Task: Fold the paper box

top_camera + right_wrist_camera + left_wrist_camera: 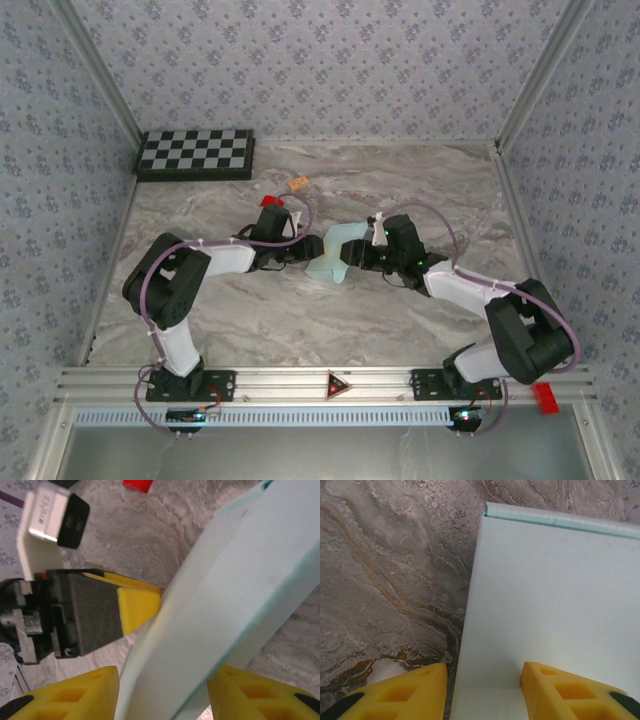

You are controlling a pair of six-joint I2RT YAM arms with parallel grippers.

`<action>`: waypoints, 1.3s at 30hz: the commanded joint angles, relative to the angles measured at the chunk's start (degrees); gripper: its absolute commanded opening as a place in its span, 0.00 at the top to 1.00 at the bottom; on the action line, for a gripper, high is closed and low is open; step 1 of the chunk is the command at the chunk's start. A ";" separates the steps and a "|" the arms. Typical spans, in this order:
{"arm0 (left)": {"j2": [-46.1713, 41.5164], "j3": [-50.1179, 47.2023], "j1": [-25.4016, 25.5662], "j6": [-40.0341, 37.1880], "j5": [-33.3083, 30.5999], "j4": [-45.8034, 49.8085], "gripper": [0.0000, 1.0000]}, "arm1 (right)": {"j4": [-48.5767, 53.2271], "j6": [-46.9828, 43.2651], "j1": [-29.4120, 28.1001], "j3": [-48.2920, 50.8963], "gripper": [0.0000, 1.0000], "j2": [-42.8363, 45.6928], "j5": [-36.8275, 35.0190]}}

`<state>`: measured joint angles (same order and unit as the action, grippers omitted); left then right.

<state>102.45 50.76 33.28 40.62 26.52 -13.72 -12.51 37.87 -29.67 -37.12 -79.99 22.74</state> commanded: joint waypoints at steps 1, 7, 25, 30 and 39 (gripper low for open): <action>1.17 0.85 1.35 -0.08 4.72 0.48 0.55 | -1.15 -1.34 -1.27 -2.95 0.49 0.42 0.97; 0.30 0.57 1.04 -0.38 3.30 1.17 0.54 | -0.80 -1.31 -1.76 -5.04 0.49 -1.37 1.52; -5.91 2.24 -1.61 -2.57 -6.76 11.45 0.50 | 9.24 -8.09 -3.42 -16.66 0.48 -5.62 -0.21; -8.32 3.67 -1.56 -3.77 -8.81 14.90 0.50 | 14.42 -10.35 -3.15 -19.56 0.46 -4.09 -4.29; -12.12 4.87 -1.61 -4.66 -9.84 18.86 0.50 | 16.29 -4.19 -0.37 -13.39 0.48 0.29 -12.60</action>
<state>92.71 53.84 31.88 37.34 17.61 2.24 1.78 30.79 -31.24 -53.19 -80.82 13.15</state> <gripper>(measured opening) 0.504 0.521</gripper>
